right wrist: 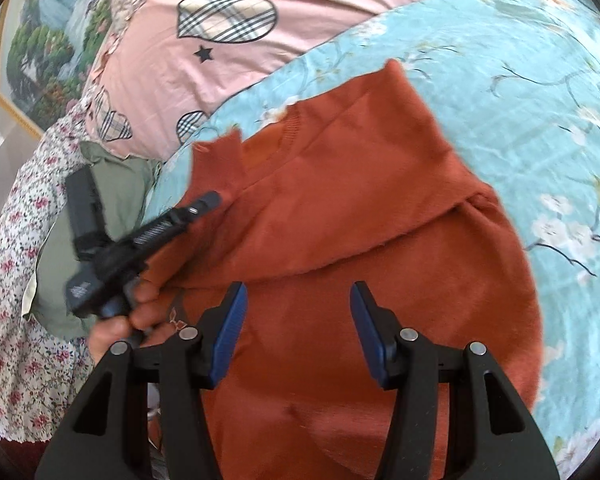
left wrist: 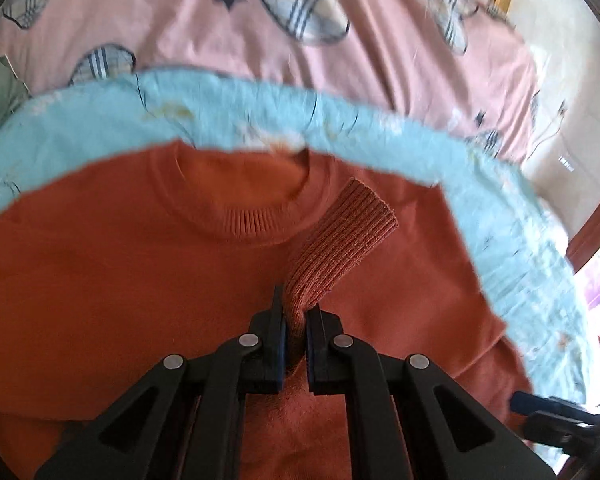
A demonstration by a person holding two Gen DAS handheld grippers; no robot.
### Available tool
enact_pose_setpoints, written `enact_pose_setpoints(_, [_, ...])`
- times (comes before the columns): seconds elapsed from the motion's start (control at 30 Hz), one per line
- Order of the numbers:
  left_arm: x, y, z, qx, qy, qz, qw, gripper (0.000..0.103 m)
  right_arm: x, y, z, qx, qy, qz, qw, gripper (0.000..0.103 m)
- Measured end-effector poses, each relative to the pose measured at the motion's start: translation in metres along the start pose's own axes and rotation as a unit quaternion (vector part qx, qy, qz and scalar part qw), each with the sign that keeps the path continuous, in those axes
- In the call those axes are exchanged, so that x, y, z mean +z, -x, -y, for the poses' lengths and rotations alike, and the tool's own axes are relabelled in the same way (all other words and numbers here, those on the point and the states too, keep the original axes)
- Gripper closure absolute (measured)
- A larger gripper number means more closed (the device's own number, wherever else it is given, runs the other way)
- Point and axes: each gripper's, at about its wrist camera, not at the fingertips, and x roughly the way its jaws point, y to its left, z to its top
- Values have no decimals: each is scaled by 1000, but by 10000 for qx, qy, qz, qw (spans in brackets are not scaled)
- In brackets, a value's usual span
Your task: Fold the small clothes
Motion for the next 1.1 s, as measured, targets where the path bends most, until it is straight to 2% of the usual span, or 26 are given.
enact_pose_setpoints(0.07, [-5, -13, -4, -11, 30, -204, 9998, 95, 1, 0, 4, -64, -66, 2, 10000, 48])
enact_pose_setpoints(0.13, [-14, -13, -10, -132, 110, -324, 9993, 88, 3, -1, 6, -64, -116, 8, 9999, 48])
enact_pose_setpoints(0.27, [-27, 9, -15, -191, 4, -396, 9990, 61, 9, -11, -2, -31, -63, -73, 9999, 48])
enact_pose_setpoints(0.37, [-45, 45, -21, -127, -35, -227, 9997, 50, 14, -23, -12, 38, 22, -158, 9999, 48])
enact_pose_setpoints(0.53, [-75, 98, -66, 565, 296, 12, 9980, 48, 27, -54, -27, 142, 88, -305, 9994, 48])
enact_pose_setpoints(0.63, [-91, 126, -113, 1274, 826, 134, 9883, 48, 38, -75, -30, 107, 68, -357, 9993, 48])
enact_pose_setpoints(0.7, [-99, 139, -150, 1689, 1276, 183, 9772, 48, 45, -89, -28, -50, -8, -378, 9993, 48])
enact_pose_setpoints(0.8, [-101, 144, -184, 1994, 1617, 127, 9664, 48, 53, -111, -19, -130, -299, -481, 9983, 48])
enact_pose_setpoints(0.93, [-93, 141, -207, 2014, 1781, 215, 9629, 48, 63, -130, -20, 94, -471, -522, 9975, 48])
enact_pose_setpoints(0.97, [-90, 139, -210, 2017, 1794, 205, 9627, 48, 66, -133, -26, 165, -401, -542, 9976, 53])
enact_pose_setpoints(1.03, [-84, 128, -212, 2017, 1834, 133, 9620, 48, 71, -134, -37, 225, -273, -570, 9977, 89])
enact_pose_setpoints(1.1, [-80, 122, -212, 2073, 1807, 108, 9614, 49, 83, -119, -53, 396, -32, -342, 9986, 91])
